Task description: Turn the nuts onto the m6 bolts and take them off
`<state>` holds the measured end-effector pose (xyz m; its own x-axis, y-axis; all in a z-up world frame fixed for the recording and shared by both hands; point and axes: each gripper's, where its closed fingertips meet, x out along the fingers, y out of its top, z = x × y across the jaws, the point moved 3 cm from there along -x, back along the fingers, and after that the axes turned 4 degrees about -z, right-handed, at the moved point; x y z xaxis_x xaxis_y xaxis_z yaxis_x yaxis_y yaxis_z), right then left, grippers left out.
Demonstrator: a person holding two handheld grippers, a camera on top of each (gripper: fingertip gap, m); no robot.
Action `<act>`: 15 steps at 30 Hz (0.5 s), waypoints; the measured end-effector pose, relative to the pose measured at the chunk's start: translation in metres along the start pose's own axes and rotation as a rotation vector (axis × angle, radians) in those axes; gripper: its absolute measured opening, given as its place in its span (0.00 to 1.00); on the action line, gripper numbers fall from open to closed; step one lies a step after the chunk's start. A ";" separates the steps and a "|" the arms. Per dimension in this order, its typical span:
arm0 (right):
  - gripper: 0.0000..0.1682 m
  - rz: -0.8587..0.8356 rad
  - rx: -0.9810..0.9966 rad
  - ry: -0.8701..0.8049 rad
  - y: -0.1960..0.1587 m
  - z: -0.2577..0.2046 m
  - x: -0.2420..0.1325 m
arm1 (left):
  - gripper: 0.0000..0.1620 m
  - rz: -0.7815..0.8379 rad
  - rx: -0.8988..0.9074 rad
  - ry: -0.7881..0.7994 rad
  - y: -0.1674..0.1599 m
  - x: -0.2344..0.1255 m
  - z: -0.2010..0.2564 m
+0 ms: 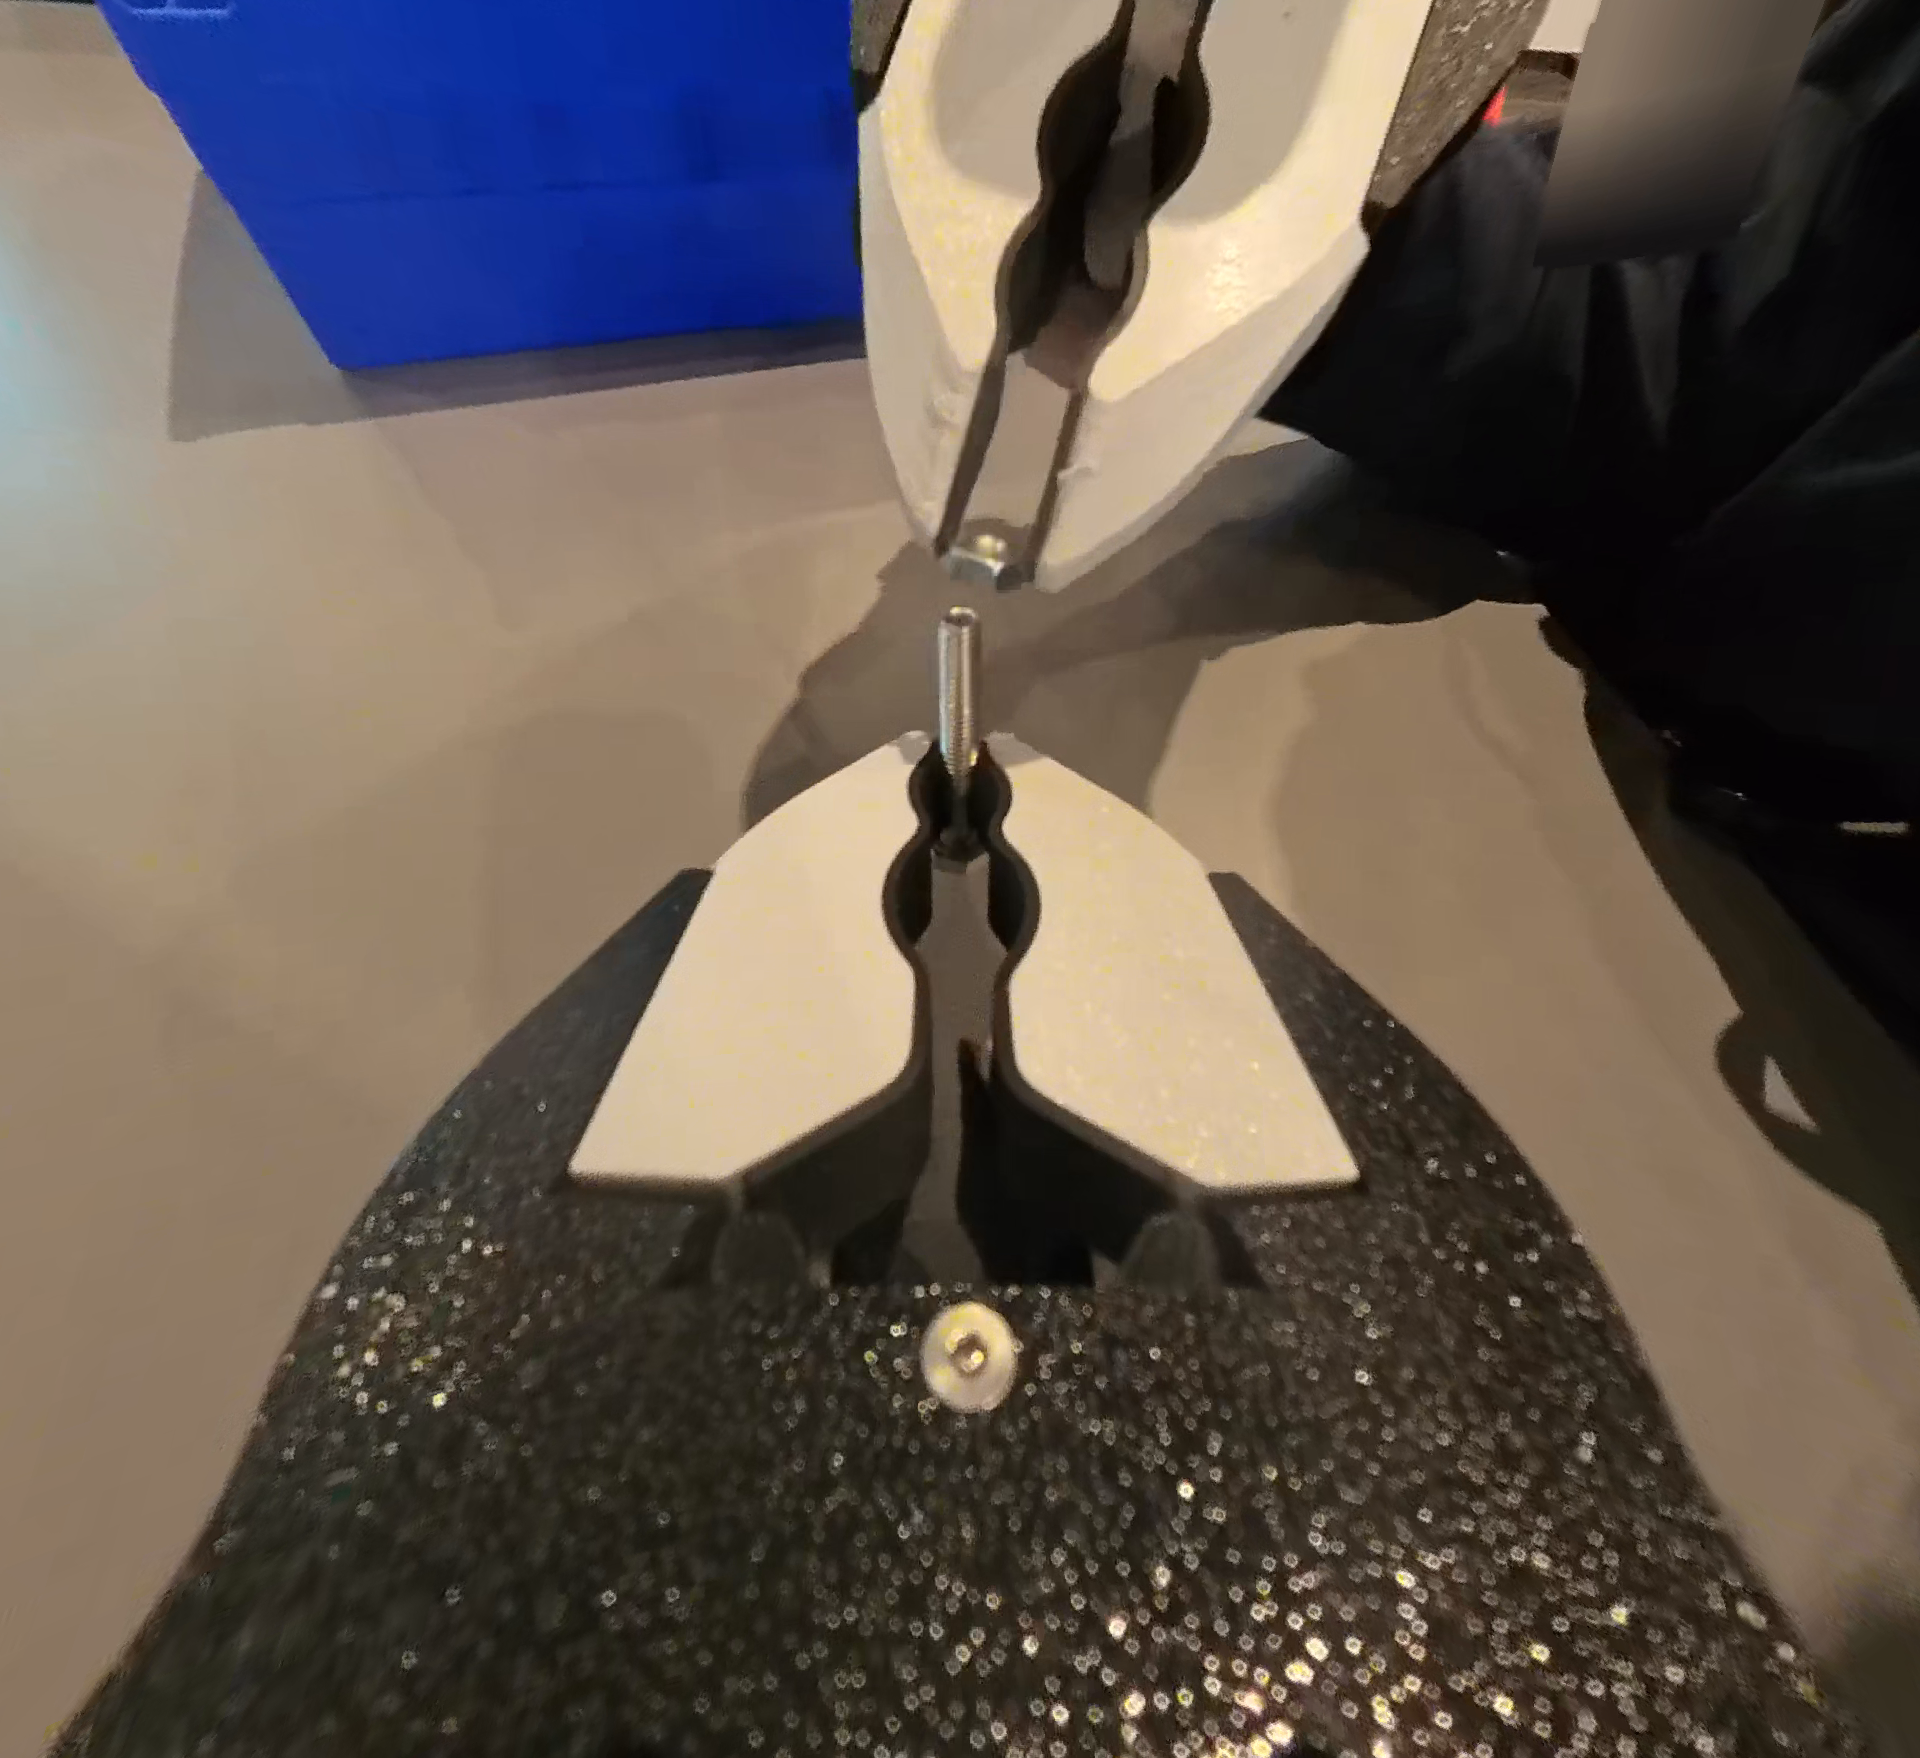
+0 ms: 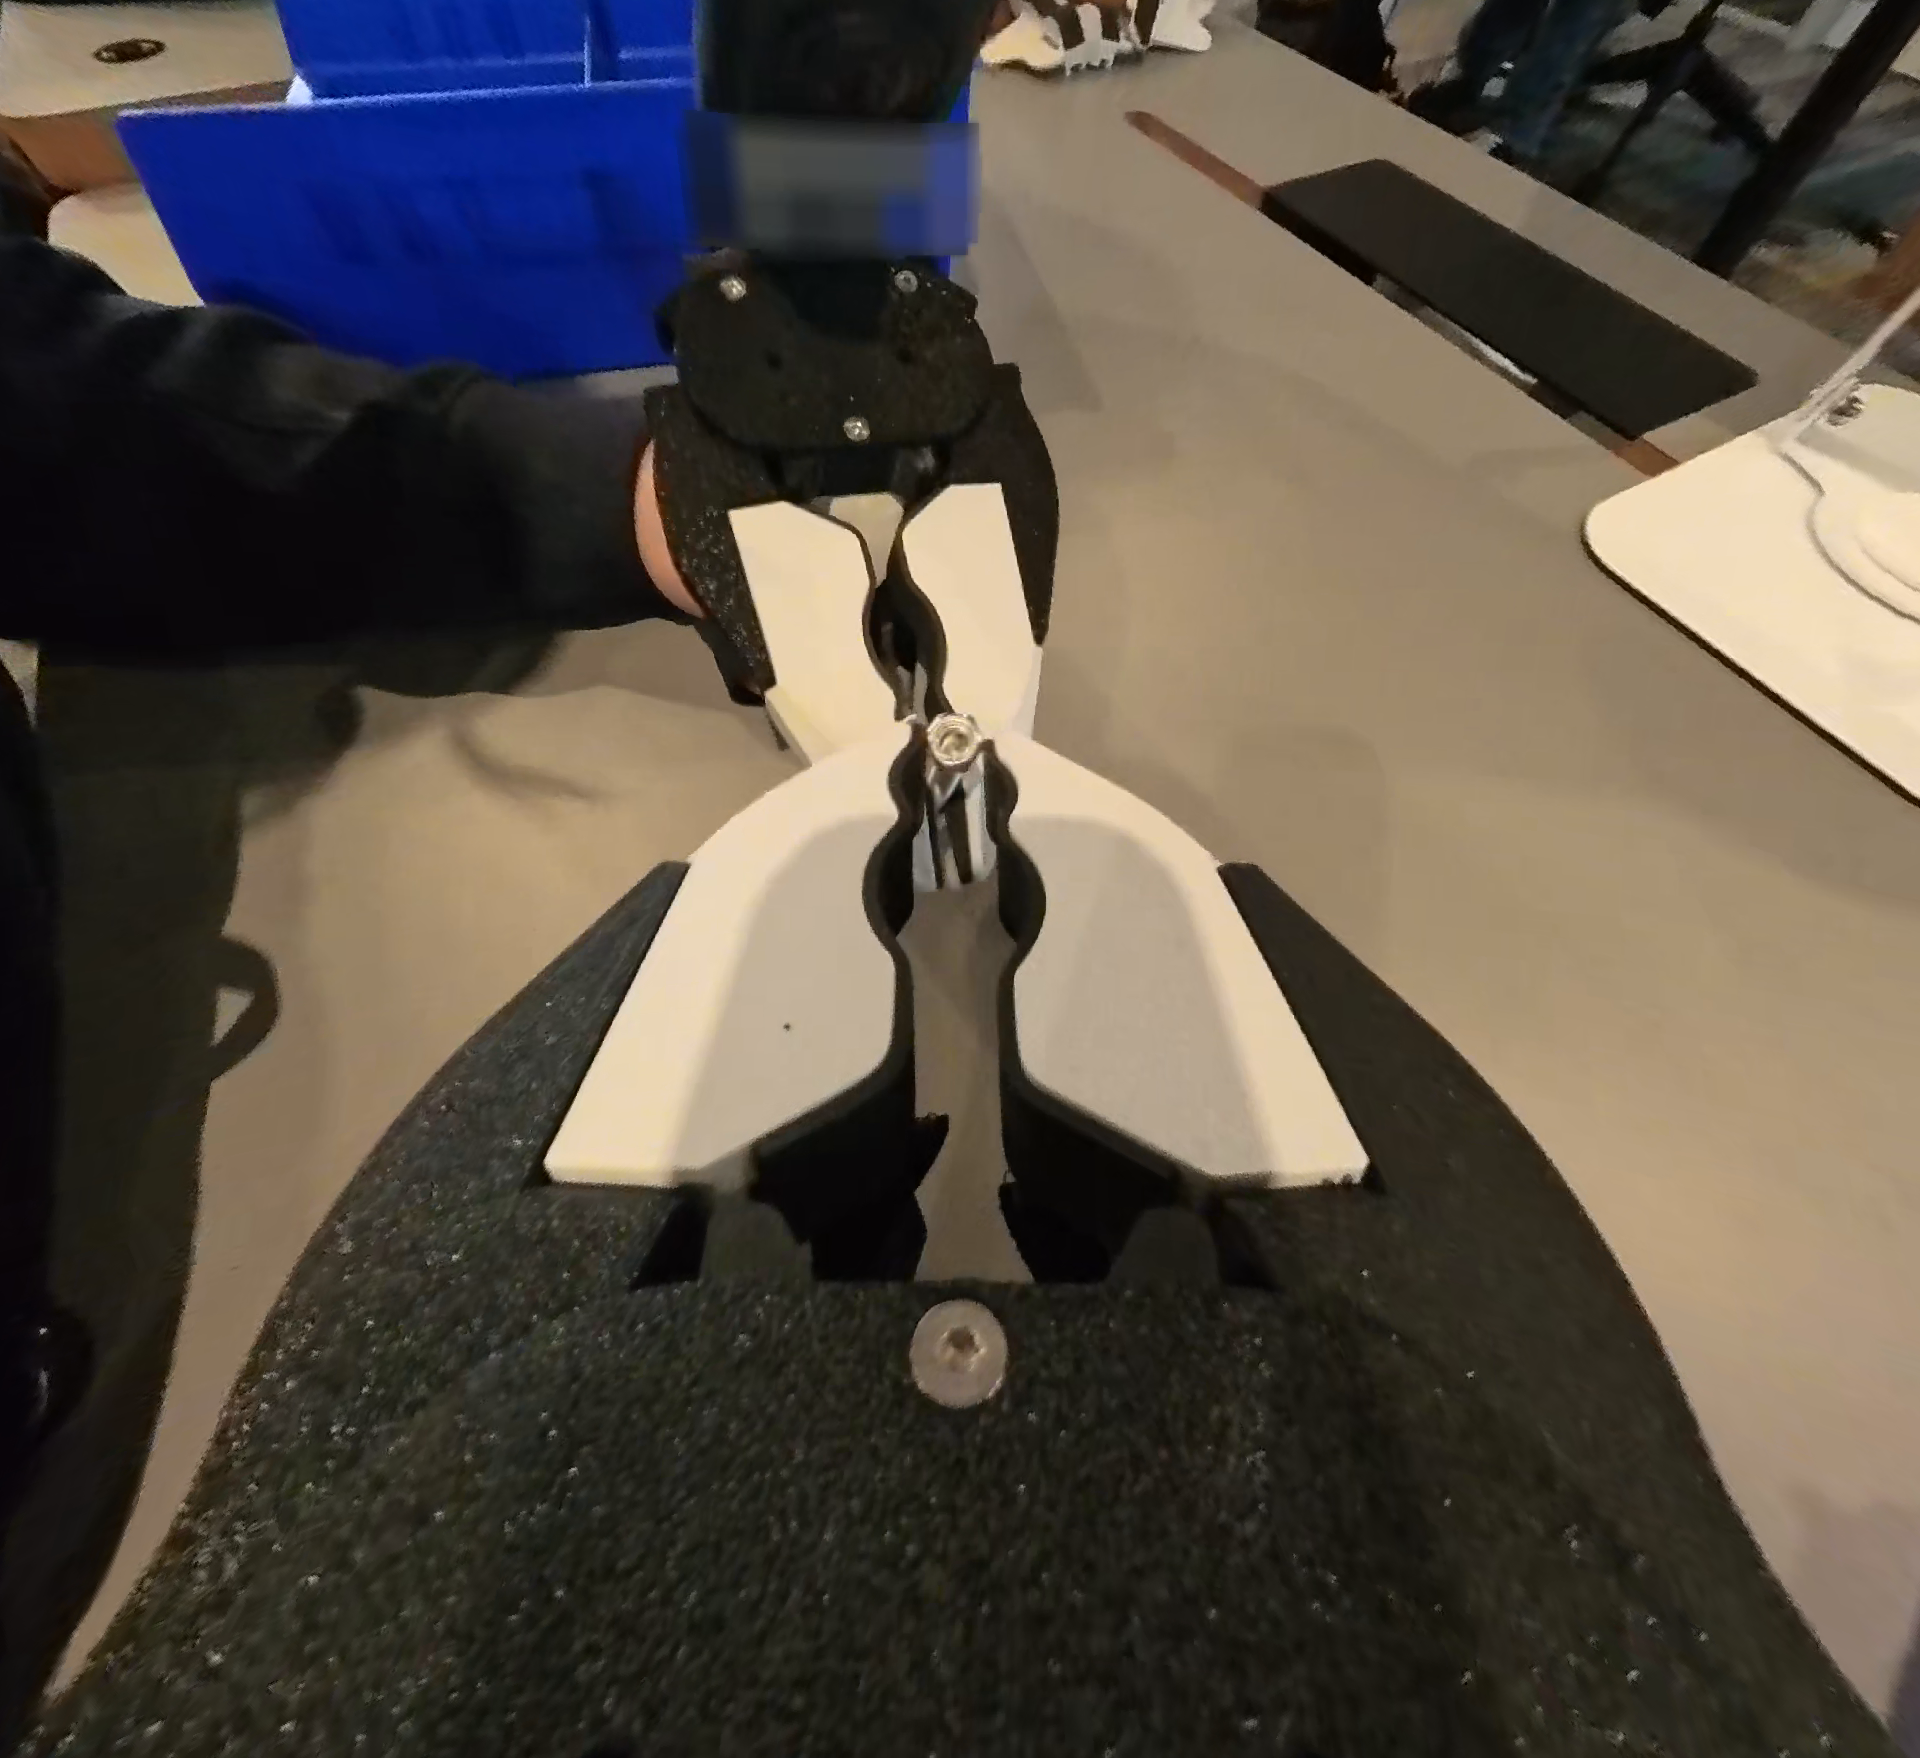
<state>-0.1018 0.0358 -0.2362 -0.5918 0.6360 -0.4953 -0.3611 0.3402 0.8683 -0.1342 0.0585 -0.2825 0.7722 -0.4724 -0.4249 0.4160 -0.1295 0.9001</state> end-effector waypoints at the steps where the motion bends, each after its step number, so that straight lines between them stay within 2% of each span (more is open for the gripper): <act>1: 0.06 -0.012 -0.001 0.004 0.000 0.000 0.001 | 0.03 -0.002 0.002 -0.001 0.000 0.000 0.000; 15: 0.06 -0.119 0.013 0.051 -0.005 -0.002 0.004 | 0.03 -0.035 0.033 -0.013 -0.003 0.003 0.004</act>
<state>-0.1041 0.0351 -0.2429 -0.5812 0.5545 -0.5956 -0.4216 0.4208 0.8032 -0.1354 0.0537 -0.2862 0.7515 -0.4781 -0.4547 0.4260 -0.1747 0.8877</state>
